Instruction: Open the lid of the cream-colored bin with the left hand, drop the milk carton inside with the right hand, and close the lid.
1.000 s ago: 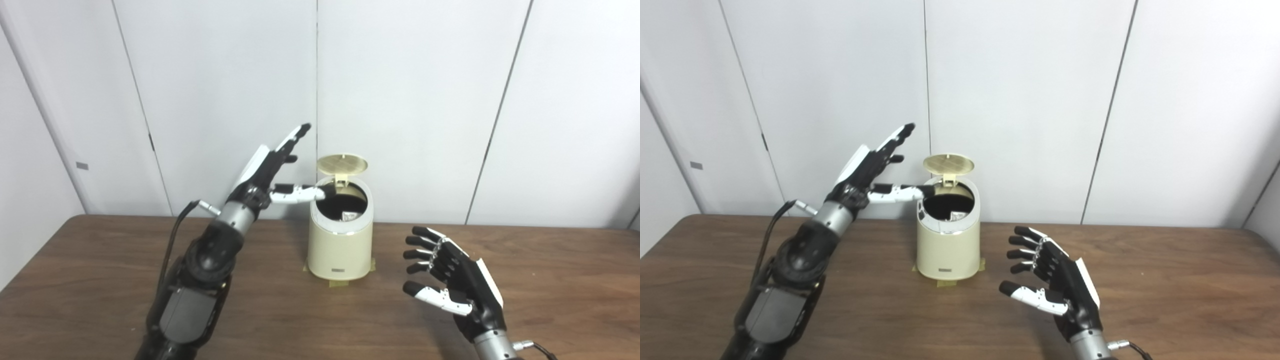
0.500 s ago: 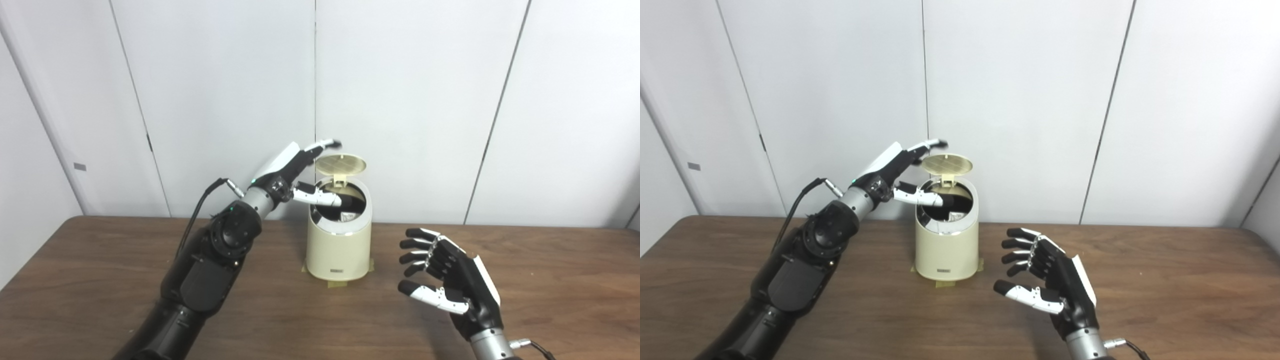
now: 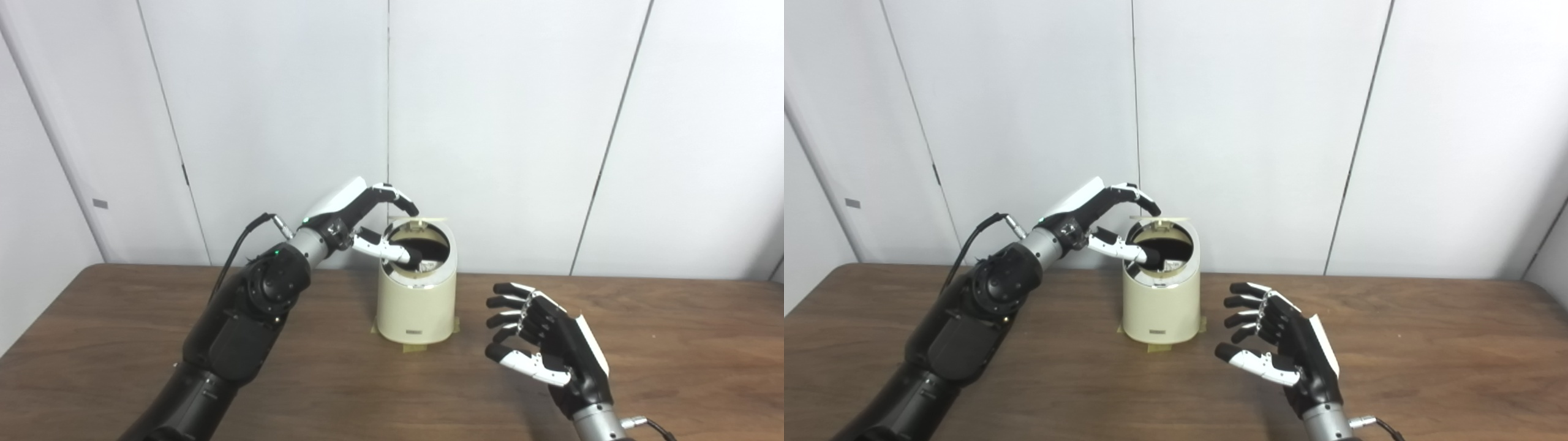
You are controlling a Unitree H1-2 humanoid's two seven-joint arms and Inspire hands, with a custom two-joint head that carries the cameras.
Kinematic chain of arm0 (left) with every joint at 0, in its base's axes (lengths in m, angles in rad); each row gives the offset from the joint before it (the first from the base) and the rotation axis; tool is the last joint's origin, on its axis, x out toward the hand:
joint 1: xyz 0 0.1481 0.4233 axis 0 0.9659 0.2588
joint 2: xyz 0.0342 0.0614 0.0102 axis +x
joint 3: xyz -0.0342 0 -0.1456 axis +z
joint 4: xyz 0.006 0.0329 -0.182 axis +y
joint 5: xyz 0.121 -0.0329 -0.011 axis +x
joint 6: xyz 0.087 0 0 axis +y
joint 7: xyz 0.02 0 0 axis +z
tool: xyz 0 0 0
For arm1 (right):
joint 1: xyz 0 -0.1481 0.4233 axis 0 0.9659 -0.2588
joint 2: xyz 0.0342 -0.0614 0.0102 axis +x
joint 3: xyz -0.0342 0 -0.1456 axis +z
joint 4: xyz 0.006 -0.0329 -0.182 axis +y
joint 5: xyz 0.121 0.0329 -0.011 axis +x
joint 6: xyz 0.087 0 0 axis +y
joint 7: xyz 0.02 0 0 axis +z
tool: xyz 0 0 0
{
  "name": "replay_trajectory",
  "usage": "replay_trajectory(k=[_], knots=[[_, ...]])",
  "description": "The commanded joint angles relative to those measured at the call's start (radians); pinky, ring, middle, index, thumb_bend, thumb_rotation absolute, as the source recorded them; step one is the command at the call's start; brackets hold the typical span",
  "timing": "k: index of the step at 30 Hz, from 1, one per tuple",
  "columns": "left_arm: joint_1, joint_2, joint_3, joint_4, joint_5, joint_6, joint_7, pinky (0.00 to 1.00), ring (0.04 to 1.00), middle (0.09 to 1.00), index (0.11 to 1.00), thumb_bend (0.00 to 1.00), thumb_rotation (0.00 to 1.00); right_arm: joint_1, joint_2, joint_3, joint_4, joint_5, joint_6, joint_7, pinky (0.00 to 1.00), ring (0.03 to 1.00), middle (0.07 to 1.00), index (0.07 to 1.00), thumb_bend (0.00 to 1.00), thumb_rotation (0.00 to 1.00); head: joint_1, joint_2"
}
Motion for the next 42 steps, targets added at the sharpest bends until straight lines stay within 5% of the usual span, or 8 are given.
replay_trajectory(k=[1,30,36,42], knots=[[-0.037,0.024,0.014,-0.036,0.0,-0.003,-0.001,1.0,0.998,0.82,0.702,0.88,0.34,-0.03,0.007,0.004,-0.039,-0.015,-0.007,-0.017,0.43,0.556,0.659,0.683,0.7,0.27,-0.001,0.002],[0.004,0.03,-0.049,-0.113,0.023,-0.074,-0.095,0.93,0.996,0.842,0.801,0.88,0.33,-0.038,0.029,0.021,-0.071,-0.02,0.055,-0.032,0.43,0.536,0.646,0.679,0.68,0.21,-0.043,0.031],[0.004,0.049,-0.077,-0.126,0.078,-0.097,-0.102,1.0,1.0,0.856,0.827,0.89,0.4,-0.037,0.029,0.024,-0.081,-0.027,0.072,-0.03,0.44,0.54,0.649,0.69,0.67,0.2,-0.046,0.038],[0.006,0.069,-0.105,-0.15,0.161,-0.129,-0.088,1.0,0.997,0.837,0.815,0.88,0.36,-0.038,0.026,0.025,-0.086,-0.022,0.077,-0.024,0.44,0.541,0.649,0.692,0.67,0.18,-0.045,0.047]])
